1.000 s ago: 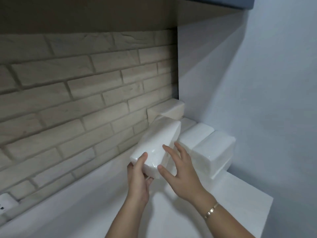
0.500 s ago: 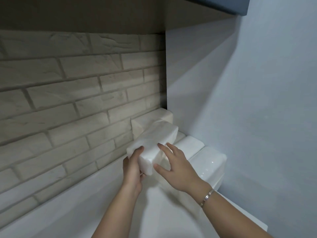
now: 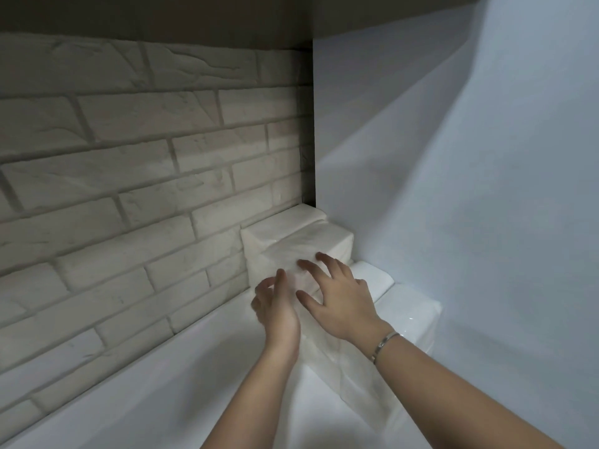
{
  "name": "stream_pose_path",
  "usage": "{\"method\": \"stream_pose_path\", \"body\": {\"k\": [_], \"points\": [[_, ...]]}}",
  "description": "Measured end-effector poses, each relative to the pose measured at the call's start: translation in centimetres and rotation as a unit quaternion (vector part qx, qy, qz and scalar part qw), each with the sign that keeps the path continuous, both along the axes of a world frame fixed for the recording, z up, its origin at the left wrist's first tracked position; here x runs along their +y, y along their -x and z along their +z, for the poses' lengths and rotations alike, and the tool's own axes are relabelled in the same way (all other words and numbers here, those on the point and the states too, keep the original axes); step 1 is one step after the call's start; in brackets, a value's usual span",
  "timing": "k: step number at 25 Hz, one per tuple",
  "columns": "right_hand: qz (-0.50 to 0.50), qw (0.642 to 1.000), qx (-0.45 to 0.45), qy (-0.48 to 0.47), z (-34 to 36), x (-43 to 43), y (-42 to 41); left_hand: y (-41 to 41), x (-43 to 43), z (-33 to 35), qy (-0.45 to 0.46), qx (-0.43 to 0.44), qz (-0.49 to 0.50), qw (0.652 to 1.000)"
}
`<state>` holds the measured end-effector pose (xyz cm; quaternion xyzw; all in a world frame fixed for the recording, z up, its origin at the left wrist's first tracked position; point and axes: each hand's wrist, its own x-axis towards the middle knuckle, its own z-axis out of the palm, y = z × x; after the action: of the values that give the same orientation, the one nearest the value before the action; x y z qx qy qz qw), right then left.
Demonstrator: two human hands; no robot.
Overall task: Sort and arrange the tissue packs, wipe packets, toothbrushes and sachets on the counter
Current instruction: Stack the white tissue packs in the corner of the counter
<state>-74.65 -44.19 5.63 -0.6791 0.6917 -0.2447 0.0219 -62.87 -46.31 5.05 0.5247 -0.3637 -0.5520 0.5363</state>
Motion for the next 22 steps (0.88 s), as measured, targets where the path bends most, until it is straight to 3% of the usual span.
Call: {"method": "stream_pose_path", "body": {"k": [3,11,16,22], "points": [[-0.024,0.999,-0.019,-0.03,0.5,-1.1,1.1,0.9,-0.1,-0.1,0.032,0.016,-0.066,0.997],[0.002,0.992,-0.038,-0.119,2.0,-1.2,1.5,-1.0,0.3,0.7,0.04,-0.033,-0.133,0.99],[0.005,0.995,-0.057,-0.087,2.4,1.2,0.5,-3.2,1.9,2.0,0.049,-0.06,-0.155,0.985],[0.017,0.987,-0.156,-0.029,2.6,5.9,-2.3,-7.2,5.3,2.6,0.069,-0.075,-0.126,0.987]]}}
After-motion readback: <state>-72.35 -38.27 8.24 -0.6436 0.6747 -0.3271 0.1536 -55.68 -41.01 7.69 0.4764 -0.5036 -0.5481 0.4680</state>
